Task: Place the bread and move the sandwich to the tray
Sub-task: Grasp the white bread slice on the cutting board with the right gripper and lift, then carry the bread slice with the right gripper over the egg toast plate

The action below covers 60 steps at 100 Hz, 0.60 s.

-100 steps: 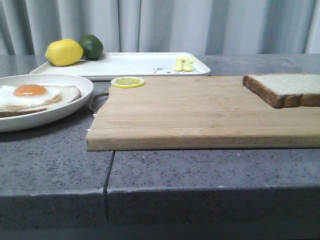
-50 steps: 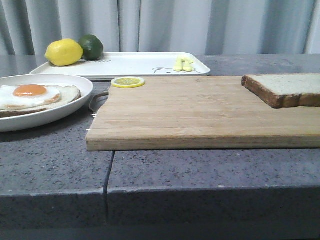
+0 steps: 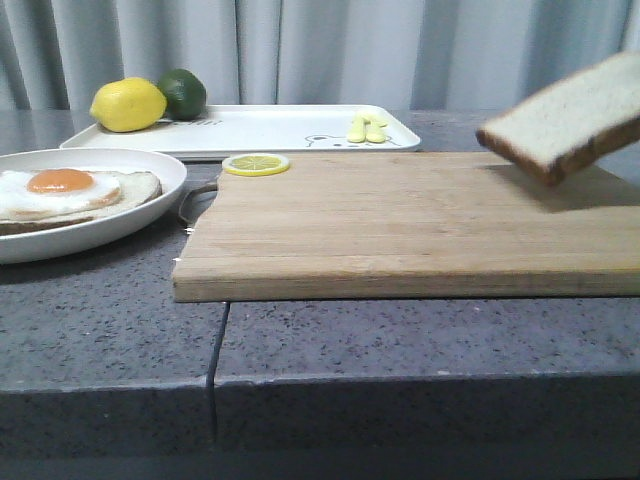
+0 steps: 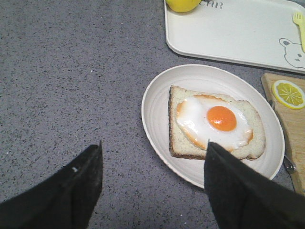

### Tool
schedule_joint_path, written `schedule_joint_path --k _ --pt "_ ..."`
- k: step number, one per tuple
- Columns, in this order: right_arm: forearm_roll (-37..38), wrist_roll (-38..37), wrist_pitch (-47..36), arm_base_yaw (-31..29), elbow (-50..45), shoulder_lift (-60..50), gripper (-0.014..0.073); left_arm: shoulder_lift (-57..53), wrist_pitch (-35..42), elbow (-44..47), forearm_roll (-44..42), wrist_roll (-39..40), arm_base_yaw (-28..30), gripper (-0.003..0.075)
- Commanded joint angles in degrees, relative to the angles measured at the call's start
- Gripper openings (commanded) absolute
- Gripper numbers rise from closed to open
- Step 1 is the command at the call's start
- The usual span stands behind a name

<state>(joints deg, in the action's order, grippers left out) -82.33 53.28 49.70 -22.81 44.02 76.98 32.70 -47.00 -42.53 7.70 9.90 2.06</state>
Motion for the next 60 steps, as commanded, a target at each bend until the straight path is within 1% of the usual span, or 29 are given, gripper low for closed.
schedule_joint_path --k 1,14,25,30,40,48,60 --pt "-4.7 -1.5 4.6 1.3 2.8 -4.2 -0.0108 0.5 3.6 -2.0 0.7 -0.1 0.1 0.0430" --pt "-9.2 -2.2 3.6 7.2 3.4 -7.4 -0.0108 0.5 3.6 -2.0 0.7 -0.1 0.1 0.0430" --pt "-15.2 -2.2 1.1 15.3 3.5 -8.2 -0.0108 0.5 3.6 -2.0 0.7 -0.1 0.1 0.0430" --pt "-17.6 -2.1 -1.6 19.5 3.5 -8.2 -0.0108 0.5 3.6 -2.0 0.7 -0.1 0.1 0.0430" --pt "-21.8 -0.9 -10.5 28.3 3.5 -8.2 -0.0108 0.5 3.6 -2.0 0.7 -0.1 0.1 0.0430" --pt "-25.4 1.2 -16.3 33.7 3.5 -8.1 -0.0108 0.5 3.6 -2.0 0.7 -0.1 0.1 0.0430" --pt "-25.5 1.4 -23.0 40.8 4.8 -6.8 -0.0108 0.5 3.6 -2.0 0.7 -0.1 0.1 0.0430"
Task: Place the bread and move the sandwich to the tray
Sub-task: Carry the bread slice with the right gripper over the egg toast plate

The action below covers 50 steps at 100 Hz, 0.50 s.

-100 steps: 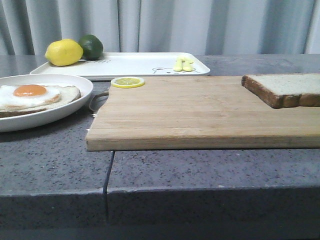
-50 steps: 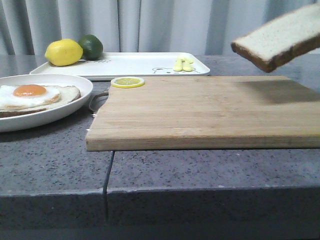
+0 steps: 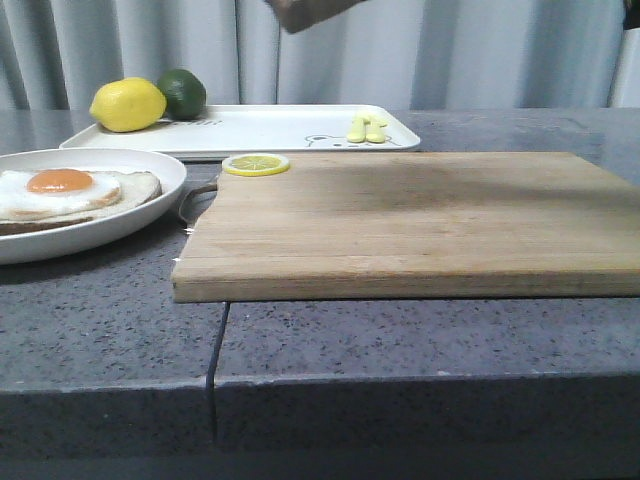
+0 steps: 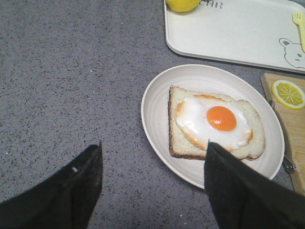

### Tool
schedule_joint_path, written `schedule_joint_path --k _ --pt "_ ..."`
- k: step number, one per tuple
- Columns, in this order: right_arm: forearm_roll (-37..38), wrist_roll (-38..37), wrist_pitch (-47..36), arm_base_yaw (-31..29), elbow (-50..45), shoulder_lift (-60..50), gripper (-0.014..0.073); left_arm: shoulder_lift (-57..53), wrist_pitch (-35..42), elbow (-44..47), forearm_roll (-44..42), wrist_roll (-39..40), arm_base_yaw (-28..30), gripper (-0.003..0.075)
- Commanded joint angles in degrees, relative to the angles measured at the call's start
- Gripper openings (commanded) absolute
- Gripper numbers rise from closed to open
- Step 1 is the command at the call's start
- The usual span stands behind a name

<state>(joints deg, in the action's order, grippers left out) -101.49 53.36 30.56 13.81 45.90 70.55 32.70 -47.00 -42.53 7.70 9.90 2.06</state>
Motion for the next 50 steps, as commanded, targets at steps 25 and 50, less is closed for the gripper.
schedule_joint_path --k 25,50 --pt "-6.3 1.1 -11.5 16.4 11.2 7.0 -0.0108 0.5 3.7 -2.0 0.7 -0.1 0.1 0.0430" --pt "-6.3 -4.5 -12.5 23.2 20.4 17.7 -0.0108 0.5 3.7 -2.0 0.7 -0.1 0.1 0.0430"
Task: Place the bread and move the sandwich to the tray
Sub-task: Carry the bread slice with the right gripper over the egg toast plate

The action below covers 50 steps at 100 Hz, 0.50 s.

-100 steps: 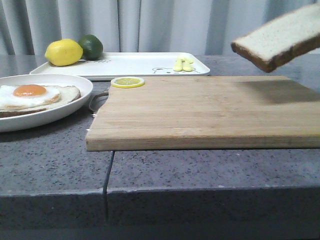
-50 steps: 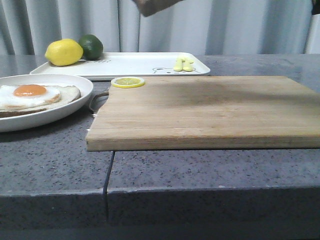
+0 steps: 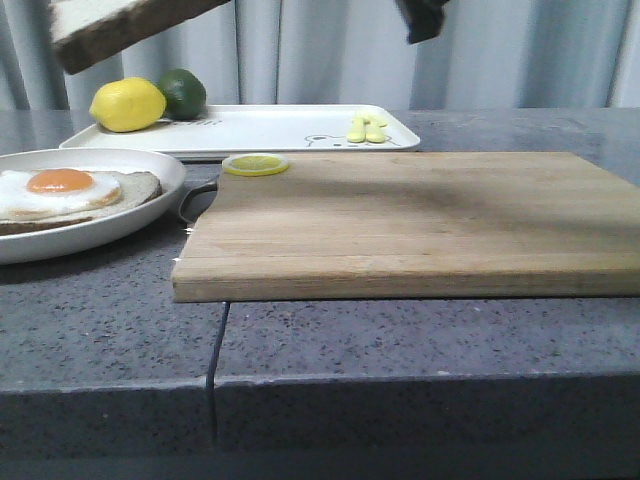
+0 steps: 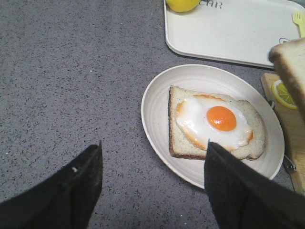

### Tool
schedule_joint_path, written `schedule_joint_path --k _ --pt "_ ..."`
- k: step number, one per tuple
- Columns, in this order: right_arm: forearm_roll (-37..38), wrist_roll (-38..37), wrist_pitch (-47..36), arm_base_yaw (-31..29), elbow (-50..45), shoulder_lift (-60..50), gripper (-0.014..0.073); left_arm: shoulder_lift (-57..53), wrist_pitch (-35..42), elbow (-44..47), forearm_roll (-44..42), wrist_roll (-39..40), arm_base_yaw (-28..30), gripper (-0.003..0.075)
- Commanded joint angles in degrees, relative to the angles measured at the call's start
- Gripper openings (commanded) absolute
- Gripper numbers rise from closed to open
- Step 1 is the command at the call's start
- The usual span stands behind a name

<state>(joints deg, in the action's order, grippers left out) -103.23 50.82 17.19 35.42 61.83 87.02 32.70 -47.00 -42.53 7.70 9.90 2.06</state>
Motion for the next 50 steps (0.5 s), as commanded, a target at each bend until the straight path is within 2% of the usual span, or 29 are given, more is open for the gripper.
schedule_joint_path --k 1,26,50 --pt "-4.6 -2.2 0.8 1.8 4.7 1.5 -0.0108 0.5 3.7 -2.0 0.7 -0.1 0.1 0.0430" --pt "-4.6 -7.2 0.6 6.0 9.9 9.7 -0.0108 0.5 3.7 -2.0 0.7 -0.1 0.1 0.0430" --pt "-4.6 -10.2 0.7 6.9 10.9 13.8 -0.0108 0.5 3.7 -2.0 0.7 -0.1 0.1 0.0430"
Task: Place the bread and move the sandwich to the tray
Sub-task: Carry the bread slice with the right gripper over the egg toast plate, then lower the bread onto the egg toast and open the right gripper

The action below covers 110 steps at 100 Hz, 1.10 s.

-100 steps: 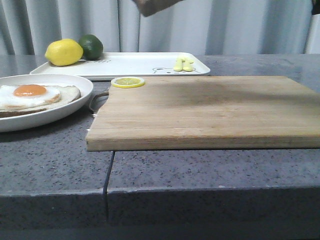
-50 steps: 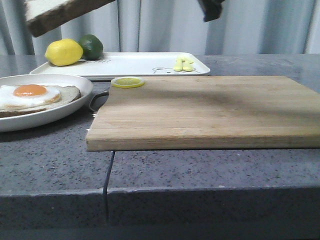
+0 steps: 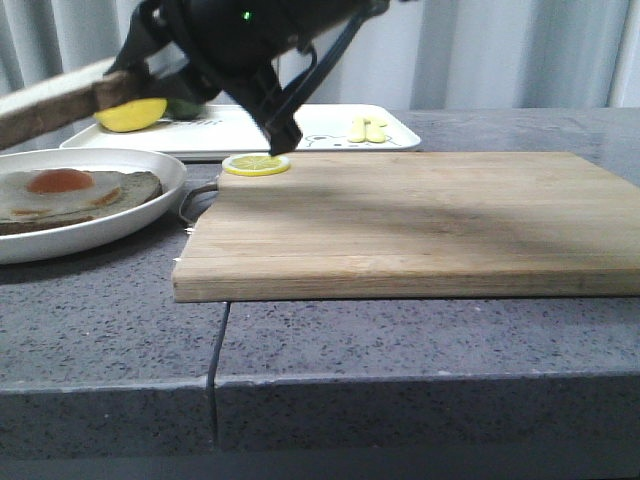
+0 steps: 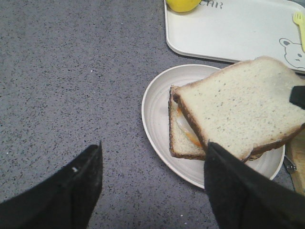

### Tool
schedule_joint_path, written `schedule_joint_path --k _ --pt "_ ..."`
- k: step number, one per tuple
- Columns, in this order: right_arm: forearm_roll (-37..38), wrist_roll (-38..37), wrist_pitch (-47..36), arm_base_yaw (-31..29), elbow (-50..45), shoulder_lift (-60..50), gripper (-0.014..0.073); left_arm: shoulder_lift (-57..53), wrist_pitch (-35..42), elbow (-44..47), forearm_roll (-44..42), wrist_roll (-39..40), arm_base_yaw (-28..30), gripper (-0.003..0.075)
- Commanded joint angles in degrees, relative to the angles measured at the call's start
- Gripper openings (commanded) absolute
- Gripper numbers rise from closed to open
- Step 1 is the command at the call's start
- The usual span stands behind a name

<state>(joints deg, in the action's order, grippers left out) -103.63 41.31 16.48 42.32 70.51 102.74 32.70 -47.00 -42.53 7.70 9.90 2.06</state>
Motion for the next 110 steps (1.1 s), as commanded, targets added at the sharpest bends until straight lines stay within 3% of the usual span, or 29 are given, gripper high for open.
schedule_joint_path --k 1,60,72,99,110 --pt "-4.2 -0.7 1.4 0.0 2.2 -1.8 -0.0108 0.5 3.7 -2.0 0.7 -0.1 0.1 0.0430" --pt "-4.1 -0.7 0.7 -0.1 2.2 1.8 -0.0088 0.5 3.7 -2.0 0.7 -0.1 0.1 0.0430" --pt "-4.1 -0.6 0.7 -0.1 2.2 1.8 0.0008 0.5 3.7 -2.0 0.7 -0.1 0.1 0.0430" --pt "-4.1 -0.6 0.5 -0.1 2.2 1.8 0.0346 0.5 3.7 -2.0 0.7 -0.1 0.1 0.0430" --pt "-4.1 -0.6 0.0 -0.4 2.3 1.3 0.0393 0.5 3.7 -2.0 0.7 -0.1 0.1 0.0430"
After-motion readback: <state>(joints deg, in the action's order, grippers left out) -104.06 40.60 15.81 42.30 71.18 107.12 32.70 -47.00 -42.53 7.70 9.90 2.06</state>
